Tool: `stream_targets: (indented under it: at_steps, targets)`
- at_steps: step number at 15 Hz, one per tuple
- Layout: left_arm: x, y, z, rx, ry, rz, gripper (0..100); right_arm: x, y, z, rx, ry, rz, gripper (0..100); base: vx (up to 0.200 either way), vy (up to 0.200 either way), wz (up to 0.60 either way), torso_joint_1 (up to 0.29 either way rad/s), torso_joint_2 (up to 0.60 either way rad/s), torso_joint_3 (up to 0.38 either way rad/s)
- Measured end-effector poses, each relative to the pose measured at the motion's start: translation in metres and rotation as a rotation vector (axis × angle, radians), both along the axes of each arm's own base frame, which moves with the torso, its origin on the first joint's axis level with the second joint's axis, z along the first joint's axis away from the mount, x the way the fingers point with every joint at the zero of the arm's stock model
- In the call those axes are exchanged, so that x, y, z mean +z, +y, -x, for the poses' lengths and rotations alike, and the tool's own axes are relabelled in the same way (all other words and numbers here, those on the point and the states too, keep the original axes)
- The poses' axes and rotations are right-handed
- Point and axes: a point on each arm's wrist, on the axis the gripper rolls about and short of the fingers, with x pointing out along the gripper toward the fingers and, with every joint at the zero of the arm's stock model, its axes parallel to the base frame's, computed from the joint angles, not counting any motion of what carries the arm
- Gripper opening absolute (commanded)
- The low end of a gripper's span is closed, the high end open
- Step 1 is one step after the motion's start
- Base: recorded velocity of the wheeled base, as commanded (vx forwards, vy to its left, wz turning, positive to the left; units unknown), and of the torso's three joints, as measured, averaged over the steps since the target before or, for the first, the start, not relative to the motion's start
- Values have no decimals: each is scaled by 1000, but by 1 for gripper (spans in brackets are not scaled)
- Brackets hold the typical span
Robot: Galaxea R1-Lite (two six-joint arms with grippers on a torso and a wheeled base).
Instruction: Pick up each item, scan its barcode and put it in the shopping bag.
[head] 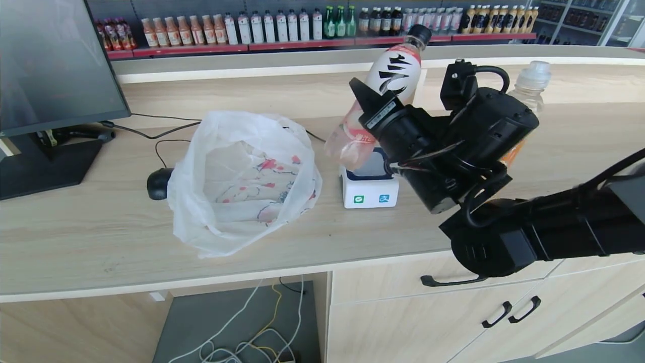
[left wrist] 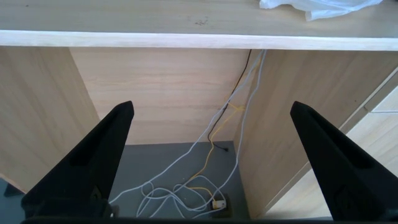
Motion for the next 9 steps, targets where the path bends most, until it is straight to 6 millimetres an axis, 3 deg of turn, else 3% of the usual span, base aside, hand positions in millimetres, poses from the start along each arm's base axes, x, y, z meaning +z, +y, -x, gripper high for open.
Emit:
stream_targets:
  at_steps: [9]
  targets:
    - [0, 0, 0, 0, 0, 0, 100, 15, -13, -30, 50, 333, -299, 0, 0, 0, 0, 0, 0, 0]
